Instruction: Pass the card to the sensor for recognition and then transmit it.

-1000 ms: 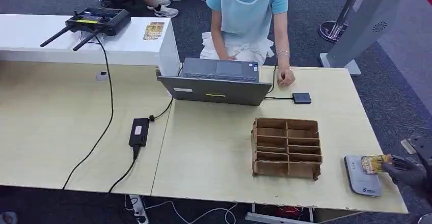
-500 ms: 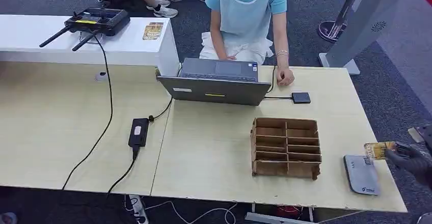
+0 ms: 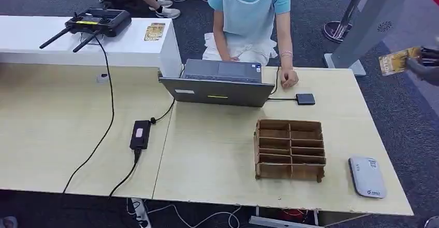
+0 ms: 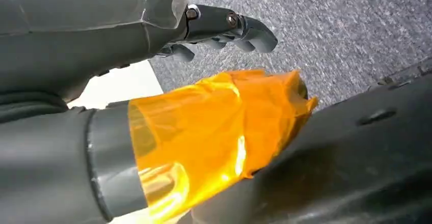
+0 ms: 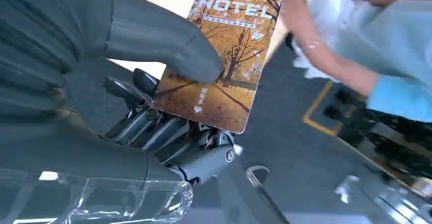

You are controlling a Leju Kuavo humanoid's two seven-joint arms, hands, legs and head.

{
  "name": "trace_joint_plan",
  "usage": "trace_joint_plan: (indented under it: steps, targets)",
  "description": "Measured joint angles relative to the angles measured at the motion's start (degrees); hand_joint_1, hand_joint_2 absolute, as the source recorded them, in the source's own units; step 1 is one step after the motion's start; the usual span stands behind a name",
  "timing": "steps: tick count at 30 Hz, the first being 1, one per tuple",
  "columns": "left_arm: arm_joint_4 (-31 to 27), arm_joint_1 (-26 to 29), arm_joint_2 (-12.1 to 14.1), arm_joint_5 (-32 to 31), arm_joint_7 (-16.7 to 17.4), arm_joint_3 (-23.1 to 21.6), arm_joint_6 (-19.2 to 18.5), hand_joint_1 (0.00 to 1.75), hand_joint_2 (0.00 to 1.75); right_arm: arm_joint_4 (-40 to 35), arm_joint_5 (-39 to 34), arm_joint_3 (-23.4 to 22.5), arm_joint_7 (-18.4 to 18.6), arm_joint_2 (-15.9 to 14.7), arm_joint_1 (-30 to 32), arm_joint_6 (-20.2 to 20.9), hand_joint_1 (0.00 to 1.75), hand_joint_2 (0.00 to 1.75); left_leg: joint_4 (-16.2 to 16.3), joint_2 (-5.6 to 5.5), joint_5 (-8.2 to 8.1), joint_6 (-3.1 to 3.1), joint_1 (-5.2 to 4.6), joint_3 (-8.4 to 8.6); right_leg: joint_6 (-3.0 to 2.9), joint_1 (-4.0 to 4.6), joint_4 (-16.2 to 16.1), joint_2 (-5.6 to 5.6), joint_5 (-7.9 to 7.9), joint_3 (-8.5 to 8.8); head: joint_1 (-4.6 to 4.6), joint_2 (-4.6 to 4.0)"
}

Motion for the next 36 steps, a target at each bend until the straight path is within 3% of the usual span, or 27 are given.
trace_joint_plan:
  steps: [4, 9, 12, 17, 28, 36]
  targets:
    - [0.0, 0.0, -0.2, 0.1, 0.1, 0.0, 0.0, 0.00, 0.00, -0.1, 5.3, 5.5, 0.6, 3.4, -7.1, -3.5, 1.75, 1.75, 0.0, -0.03, 0.05, -0.07, 0.00, -0.02, -0.02, 0.00, 0.1, -0.01, 0.01, -0.06, 0.00, 0.02]
    - [0.0, -0.1, -0.2, 0.0, 0.3, 0.0, -0.1, 0.00, 0.00, 0.5, 18.6, 11.6, 2.8, 8.8, -14.4, -10.0, 1.75, 1.75, 0.0, 0.11, 0.07, -0.10, 0.01, 0.01, -0.06, 0.02, 0.1, 0.15, 0.04, -0.13, -0.02, 0.02]
    - [0.0, -0.2, -0.2, 0.0, 0.4, 0.0, -0.1, 0.00, 0.00, 1.0, 21.0, 13.2, 3.2, 11.5, -16.7, -11.0, 1.75, 1.75, 0.0, 0.01, 0.09, -0.13, 0.02, 0.00, -0.06, 0.03, 0.1, 0.03, 0.03, -0.13, -0.02, 0.02]
    - [0.0, -0.1, -0.2, -0.2, 0.4, 0.0, -0.3, 0.00, 0.00, 1.6, 25.8, 14.4, 3.0, 14.4, -18.2, -12.1, 1.75, 1.75, 0.0, -0.06, 0.12, -0.16, 0.02, -0.10, -0.06, 0.03, 0.1, -0.03, 0.04, -0.11, 0.00, 0.02]
    - [0.0, -0.6, -0.1, -3.5, 1.3, 0.0, -0.8, 0.00, 0.00, 0.8, 54.9, 18.3, 4.8, 26.6, -18.8, -20.4, 1.75, 1.75, 0.0, 0.08, 0.16, -0.25, 0.12, 0.00, -0.13, 0.14, 0.2, 0.14, 0.08, -0.16, -0.02, 0.02]
    - [0.0, -0.8, 0.1, -5.4, 1.4, 0.0, -1.2, 0.00, 0.00, 0.5, 64.8, 20.1, 3.6, 31.3, -16.2, -24.3, 1.75, 1.75, 0.0, 0.07, 0.16, -0.25, 0.12, -0.01, -0.13, 0.14, 0.1, 0.11, 0.08, -0.15, 0.02, 0.00]
